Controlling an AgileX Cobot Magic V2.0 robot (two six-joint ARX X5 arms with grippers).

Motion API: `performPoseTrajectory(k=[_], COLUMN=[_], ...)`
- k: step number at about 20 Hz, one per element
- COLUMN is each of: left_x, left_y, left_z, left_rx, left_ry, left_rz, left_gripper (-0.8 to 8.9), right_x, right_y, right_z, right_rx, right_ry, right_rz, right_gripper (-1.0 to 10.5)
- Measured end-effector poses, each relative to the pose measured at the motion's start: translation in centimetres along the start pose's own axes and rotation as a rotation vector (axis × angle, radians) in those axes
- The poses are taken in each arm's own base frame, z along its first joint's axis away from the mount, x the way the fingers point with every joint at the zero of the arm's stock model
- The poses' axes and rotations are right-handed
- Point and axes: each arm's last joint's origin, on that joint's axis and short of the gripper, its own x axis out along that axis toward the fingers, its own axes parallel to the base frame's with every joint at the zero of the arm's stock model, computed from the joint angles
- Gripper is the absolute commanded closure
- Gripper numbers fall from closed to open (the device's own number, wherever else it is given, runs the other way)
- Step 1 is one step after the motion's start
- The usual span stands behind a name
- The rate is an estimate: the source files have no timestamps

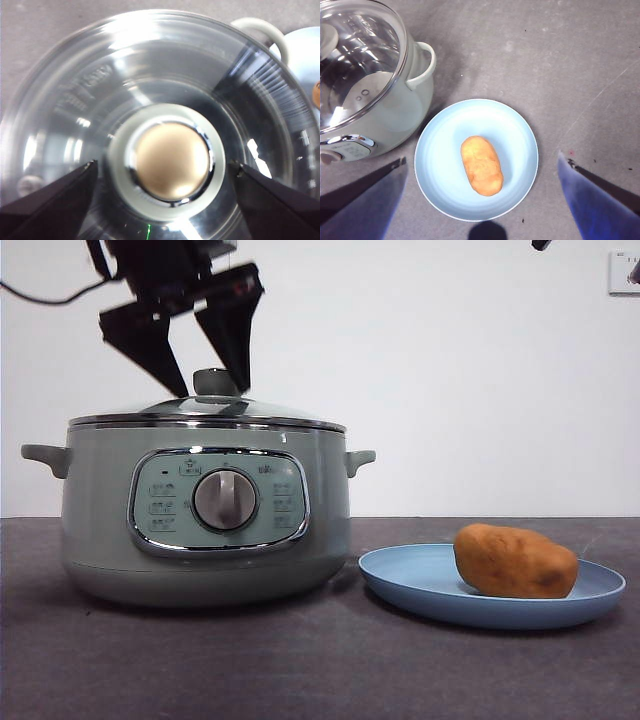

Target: Take the potato out from the steamer,put the potato on the plate,close the lid

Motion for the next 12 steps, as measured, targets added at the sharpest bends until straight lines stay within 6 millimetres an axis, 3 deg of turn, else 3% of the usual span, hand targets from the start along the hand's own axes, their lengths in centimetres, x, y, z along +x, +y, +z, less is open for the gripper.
performPoseTrajectory(k=[5,9,12], left_x=[-8.5,-15.6,-20.4], left_y=[0.0,-0.3,-1.2], left_z=[3.4,3.6,2.8], left_rx=[0.002,0.007,0.056], left_ry=[-0.123,-0.196,-0.348], left_rz=[0.005,-0.022,-0.251], left_gripper=[3.69,3.71,3.77], right_x=[0.0,-0.2,-0.9], right_y=[0.0,0.5,1.1], right_z=[0.0,0.2,0.5], right_rx=[-0.008,-0.022,-0.040], right_ry=[-0.002,-0.016,-0.029], right_rz=[0.002,0.177,0.382], right_gripper=[4.5,4.5,4.5])
